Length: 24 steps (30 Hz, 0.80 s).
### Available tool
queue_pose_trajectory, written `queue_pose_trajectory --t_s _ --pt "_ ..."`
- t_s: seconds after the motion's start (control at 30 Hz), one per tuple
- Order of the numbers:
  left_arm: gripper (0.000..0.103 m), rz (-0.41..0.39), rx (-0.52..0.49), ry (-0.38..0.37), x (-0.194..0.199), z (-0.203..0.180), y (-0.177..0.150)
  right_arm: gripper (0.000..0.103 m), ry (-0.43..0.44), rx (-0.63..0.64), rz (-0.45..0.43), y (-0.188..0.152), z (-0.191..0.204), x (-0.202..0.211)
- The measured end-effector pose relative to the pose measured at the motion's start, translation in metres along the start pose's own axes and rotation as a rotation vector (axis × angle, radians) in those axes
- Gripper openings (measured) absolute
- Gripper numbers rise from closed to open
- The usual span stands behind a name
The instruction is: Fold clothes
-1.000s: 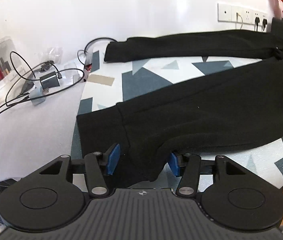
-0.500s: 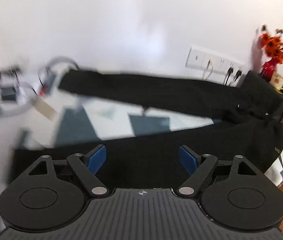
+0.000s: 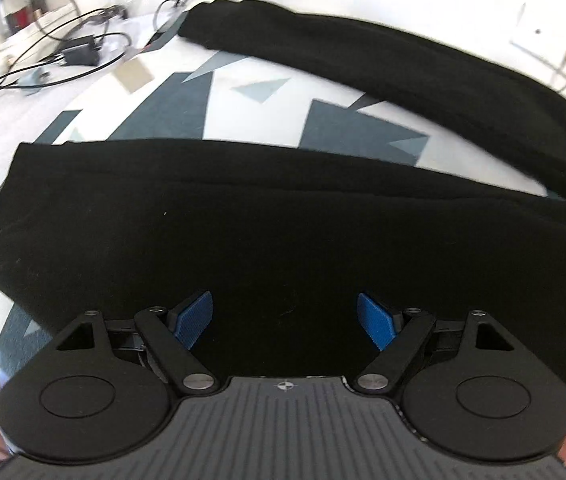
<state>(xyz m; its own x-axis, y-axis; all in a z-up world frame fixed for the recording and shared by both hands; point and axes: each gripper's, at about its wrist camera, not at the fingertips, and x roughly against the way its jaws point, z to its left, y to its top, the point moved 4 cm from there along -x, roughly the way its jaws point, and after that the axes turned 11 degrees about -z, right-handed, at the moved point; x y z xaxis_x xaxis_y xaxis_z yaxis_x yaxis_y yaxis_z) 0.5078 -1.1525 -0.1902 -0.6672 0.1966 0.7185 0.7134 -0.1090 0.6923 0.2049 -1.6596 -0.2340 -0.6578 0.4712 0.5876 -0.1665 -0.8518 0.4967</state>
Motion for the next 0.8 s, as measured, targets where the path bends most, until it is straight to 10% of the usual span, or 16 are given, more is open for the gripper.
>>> queue_pose_trajectory --t_s 0.07,0.23,0.4,0.53,0.8 --pt "0.082 0.019 0.019 0.053 -0.006 -0.005 -0.002 0.011 0.001 0.037 0.034 0.009 0.013 0.005" --pt "0.082 0.046 0.056 0.168 -0.016 -0.018 -0.008 0.01 -0.031 0.148 -0.027 0.025 0.025 0.051" --pt "0.083 0.012 0.051 0.205 -0.014 -0.027 -0.013 0.024 -0.17 0.243 0.167 0.007 -0.011 0.021" --pt "0.084 0.027 0.074 0.205 -0.008 -0.031 -0.014 0.048 -0.218 0.243 0.122 0.023 -0.002 0.036" --pt "0.084 -0.077 0.169 0.076 0.006 -0.066 0.03 0.066 0.163 0.392 0.005 0.034 0.121 0.044"
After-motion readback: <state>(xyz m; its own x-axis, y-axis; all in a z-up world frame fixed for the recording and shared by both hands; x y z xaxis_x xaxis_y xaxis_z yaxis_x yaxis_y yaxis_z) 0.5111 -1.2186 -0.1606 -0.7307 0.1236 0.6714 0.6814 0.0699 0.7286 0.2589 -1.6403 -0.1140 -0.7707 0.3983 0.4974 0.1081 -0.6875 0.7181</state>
